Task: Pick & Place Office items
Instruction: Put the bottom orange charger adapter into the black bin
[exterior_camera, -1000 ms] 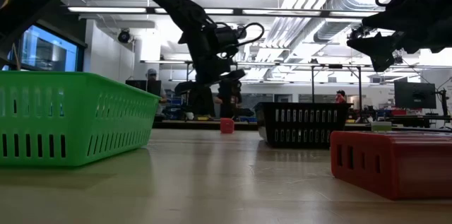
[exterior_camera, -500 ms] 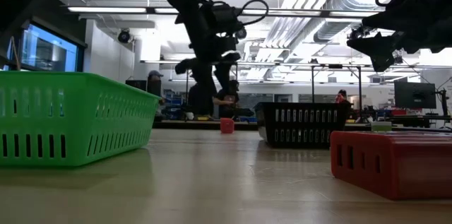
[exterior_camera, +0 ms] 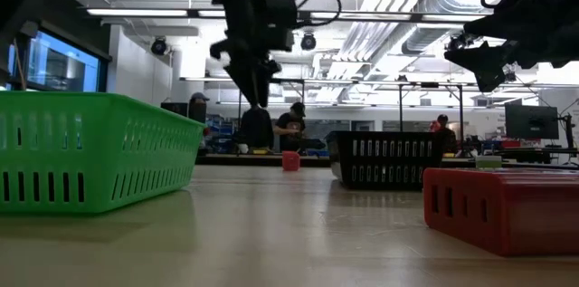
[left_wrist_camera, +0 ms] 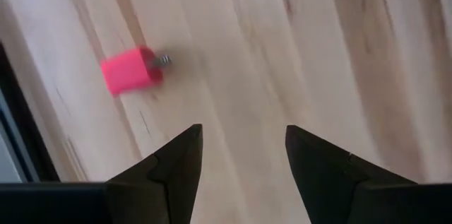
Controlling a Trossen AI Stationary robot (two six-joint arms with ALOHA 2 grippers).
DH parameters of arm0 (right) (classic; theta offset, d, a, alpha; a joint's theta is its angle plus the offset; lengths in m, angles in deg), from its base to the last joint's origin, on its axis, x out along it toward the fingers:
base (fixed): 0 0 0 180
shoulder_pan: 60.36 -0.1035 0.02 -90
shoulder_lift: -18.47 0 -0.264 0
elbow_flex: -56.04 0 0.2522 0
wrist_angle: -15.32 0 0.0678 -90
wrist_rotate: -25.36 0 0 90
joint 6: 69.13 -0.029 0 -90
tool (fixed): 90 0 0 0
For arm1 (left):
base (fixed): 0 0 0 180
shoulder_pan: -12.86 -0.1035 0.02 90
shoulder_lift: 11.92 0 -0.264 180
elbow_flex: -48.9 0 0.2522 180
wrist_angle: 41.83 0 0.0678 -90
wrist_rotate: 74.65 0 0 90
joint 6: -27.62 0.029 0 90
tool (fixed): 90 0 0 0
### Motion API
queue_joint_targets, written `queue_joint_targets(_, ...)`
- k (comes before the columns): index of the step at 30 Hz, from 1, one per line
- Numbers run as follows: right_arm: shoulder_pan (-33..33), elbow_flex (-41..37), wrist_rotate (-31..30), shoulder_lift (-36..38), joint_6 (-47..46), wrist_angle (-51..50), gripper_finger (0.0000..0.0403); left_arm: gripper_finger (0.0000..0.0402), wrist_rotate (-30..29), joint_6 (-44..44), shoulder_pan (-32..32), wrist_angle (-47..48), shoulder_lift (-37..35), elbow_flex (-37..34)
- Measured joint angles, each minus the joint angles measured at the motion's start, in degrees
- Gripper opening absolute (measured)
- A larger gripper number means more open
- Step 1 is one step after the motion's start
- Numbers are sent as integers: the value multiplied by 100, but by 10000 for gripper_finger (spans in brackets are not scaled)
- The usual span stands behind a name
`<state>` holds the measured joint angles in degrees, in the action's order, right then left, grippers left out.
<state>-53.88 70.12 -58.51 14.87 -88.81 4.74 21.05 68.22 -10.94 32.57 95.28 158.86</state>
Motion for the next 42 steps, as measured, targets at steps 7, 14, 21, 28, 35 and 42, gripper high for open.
queue_joint_targets(7,0,-2,0,-1,-1,0,248,187,-583,-1507,648,535,-386,0)
queue_joint_targets(14,0,-2,0,0,-2,0,248,181,-538,-2374,914,842,-466,-2)
queue_joint_targets(21,0,-2,0,-1,-2,0,248,180,-520,-3471,1193,1331,-670,-208)
queue_joint_targets(28,0,-2,0,-2,0,0,248,180,-750,-4745,1787,905,-1498,-1301)
queue_joint_targets(35,0,-2,-1,0,0,1,248,180,-853,-6339,2667,314,-2334,-2487)
queue_joint_targets(42,0,-2,0,-2,-2,0,248,180,-1383,-8389,3976,406,-2706,-2811)
